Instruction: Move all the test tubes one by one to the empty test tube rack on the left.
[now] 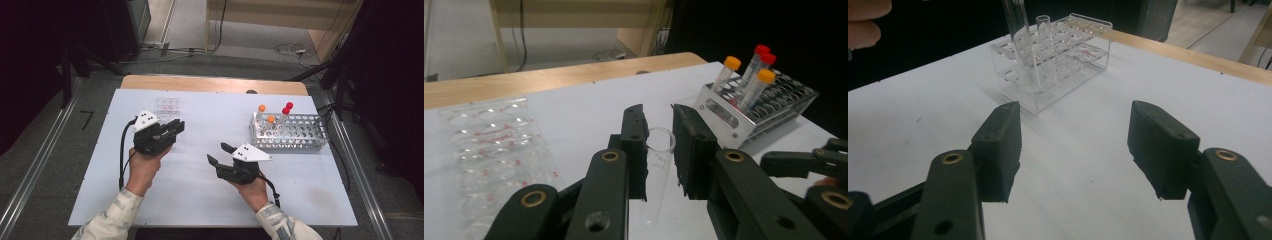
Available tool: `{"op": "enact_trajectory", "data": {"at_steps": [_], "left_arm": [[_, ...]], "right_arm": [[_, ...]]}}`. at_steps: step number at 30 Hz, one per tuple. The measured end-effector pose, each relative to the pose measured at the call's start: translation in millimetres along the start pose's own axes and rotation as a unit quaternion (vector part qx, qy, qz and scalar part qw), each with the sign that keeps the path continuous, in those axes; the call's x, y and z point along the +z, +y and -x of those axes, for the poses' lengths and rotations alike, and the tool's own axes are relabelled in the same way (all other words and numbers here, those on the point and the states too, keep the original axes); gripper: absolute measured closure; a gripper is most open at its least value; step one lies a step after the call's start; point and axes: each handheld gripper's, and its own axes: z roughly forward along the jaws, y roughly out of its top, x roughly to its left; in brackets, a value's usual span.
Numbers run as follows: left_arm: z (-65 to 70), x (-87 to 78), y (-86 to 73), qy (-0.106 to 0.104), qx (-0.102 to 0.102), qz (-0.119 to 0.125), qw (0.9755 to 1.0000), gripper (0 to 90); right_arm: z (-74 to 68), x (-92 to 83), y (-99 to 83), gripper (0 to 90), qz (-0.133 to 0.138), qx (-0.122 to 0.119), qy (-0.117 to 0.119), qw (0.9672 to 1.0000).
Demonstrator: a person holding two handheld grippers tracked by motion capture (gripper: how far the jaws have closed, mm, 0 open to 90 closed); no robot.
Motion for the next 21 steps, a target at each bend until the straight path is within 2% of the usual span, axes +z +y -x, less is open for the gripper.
{"op": "enact_trajectory", "data": {"at_steps": [10, 21], "left_arm": [[-27.1, -9.4, 13.8, 0.043, -0.007, 0.013, 0.999, 76.6], [-38.9, -3.7, 14.4, 0.07, -0.008, 0.013, 0.9974, 76.6]], "right_arm": [[1.5, -0.1, 0.0, 37.2, 0.0, 0.004, -0.001, 1.0], [1.6, -0.6, -0.2, 37.2, -0.001, 0.007, -0.001, 1.0]]}}
